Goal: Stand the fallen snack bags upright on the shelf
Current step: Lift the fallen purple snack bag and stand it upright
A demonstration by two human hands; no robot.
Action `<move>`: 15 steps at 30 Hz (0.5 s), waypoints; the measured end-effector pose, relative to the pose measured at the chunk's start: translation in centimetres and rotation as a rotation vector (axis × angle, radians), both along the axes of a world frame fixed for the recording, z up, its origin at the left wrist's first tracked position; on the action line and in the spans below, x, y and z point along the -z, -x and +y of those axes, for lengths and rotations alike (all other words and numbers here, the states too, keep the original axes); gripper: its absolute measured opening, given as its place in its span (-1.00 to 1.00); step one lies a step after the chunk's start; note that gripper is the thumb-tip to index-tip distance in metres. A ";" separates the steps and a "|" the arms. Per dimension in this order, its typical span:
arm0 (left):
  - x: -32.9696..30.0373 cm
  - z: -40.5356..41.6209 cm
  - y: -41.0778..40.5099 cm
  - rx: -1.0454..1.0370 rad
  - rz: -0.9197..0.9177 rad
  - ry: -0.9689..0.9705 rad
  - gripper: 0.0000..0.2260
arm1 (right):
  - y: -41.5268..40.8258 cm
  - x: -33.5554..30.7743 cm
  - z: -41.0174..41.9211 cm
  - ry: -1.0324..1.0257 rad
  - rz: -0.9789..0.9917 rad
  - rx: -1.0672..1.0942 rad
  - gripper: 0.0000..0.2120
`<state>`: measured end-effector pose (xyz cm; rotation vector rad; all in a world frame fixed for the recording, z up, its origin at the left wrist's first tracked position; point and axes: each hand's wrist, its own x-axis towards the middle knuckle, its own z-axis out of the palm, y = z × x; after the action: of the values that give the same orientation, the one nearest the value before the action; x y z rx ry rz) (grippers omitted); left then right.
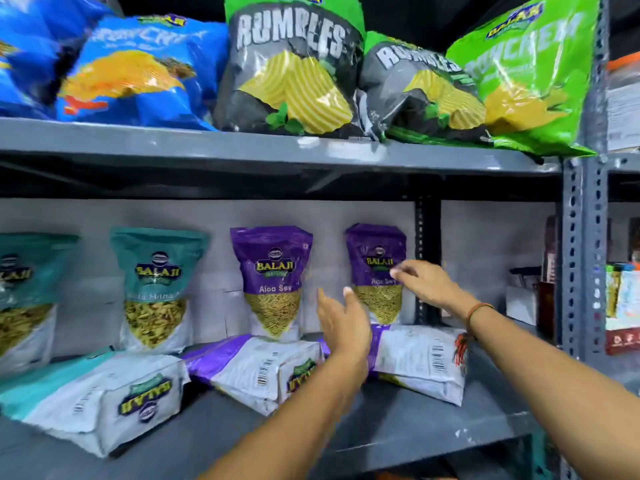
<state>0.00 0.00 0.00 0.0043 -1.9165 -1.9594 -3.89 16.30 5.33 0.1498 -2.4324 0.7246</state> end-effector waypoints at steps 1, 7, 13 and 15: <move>0.5 0.4 -0.1 -0.013 -0.139 -0.023 -0.44 | 0.7 0.5 1.0 -0.045 -0.145 0.030 -0.75; 6.5 4.8 1.4 0.103 -0.429 -0.476 -0.42 | 3.6 4.4 4.9 0.006 -0.814 -0.089 -0.65; 7.4 6.5 1.8 0.222 -0.464 -0.642 -0.75 | 5.6 6.2 7.1 0.308 -1.018 -0.338 -0.70; 6.6 6.4 1.8 0.221 -0.433 -0.632 -0.70 | 5.3 6.2 7.1 0.348 -1.006 -0.348 -0.66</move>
<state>-1.83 6.39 -6.64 0.4396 -1.4748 -2.8239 -9.16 23.40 -0.84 0.0742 -3.1693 1.6826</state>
